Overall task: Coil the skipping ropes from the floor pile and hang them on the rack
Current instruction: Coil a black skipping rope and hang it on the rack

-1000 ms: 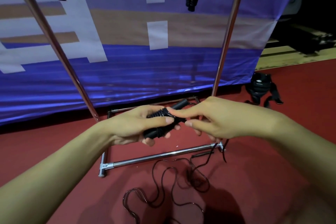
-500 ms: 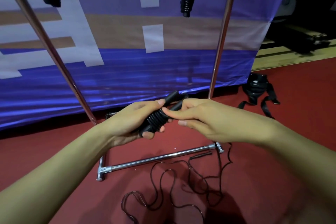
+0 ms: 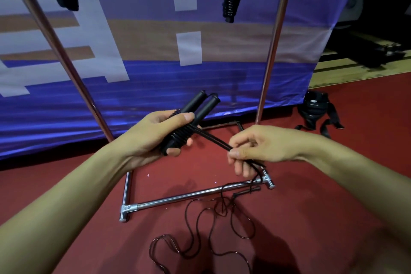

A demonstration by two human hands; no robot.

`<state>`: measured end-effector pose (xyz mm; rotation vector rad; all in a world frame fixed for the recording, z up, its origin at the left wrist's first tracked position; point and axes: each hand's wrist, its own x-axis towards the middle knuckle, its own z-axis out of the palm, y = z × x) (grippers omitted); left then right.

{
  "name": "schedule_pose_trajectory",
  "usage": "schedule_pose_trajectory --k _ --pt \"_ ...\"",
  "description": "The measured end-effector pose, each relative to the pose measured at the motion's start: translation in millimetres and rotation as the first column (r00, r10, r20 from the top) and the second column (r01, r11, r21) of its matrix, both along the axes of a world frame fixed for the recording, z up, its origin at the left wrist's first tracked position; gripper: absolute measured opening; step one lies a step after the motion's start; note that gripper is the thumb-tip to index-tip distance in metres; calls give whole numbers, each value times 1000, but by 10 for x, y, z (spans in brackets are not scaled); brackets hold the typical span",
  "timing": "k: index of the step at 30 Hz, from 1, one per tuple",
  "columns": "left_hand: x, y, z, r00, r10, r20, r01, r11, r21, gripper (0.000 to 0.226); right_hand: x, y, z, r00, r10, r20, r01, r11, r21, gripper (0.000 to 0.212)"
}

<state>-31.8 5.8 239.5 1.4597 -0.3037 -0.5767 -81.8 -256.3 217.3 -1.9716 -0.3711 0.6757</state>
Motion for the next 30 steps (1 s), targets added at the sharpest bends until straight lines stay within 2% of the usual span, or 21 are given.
schedule_pose_trajectory --k 5,8,9,11,13,15,16,18,22,23,26,30 --pt "-22 75 25 986 -165 16 164 984 68 31 76 -43 -55 981 108 160 -64 963 -262 19" --pt "-107 62 61 969 -245 25 243 967 75 18 89 -54 -31 976 107 188 -47 953 -300 21" --pt "-118 60 59 965 -263 18 261 962 73 15 93 -61 -28 977 97 188 -40 957 -286 22" --pt "-125 74 75 956 -294 -7 294 954 63 20 89 -64 -17 998 28 47 -22 993 -119 27" --pt "-85 133 85 937 -350 -13 350 936 47 39 82 -77 35 998 -19 -62 17 1000 -26 42" --pt "-35 201 70 898 -440 -9 440 897 41 61 98 -85 77 995 32 91 -20 992 -125 41" --pt "-9 232 45 873 -487 -20 488 872 48 61 101 -71 97 979 92 182 -54 978 -200 35" --pt "12 257 1 820 -570 -58 573 815 94 48 118 -64 120 954 167 249 -84 946 -314 25" --pt "-75 132 6 710 -702 -59 688 673 274 29 182 29 147 929 193 316 -61 921 -385 20" --pt "-106 85 13 704 -706 -75 686 648 331 24 193 62 173 913 177 368 -22 921 -389 22" --pt "-165 -33 -20 736 -664 -133 645 629 434 30 189 144 263 864 127 487 73 926 -370 17" --pt "-162 -77 -11 746 -661 -85 585 588 559 15 116 230 372 762 93 641 202 906 -371 15"
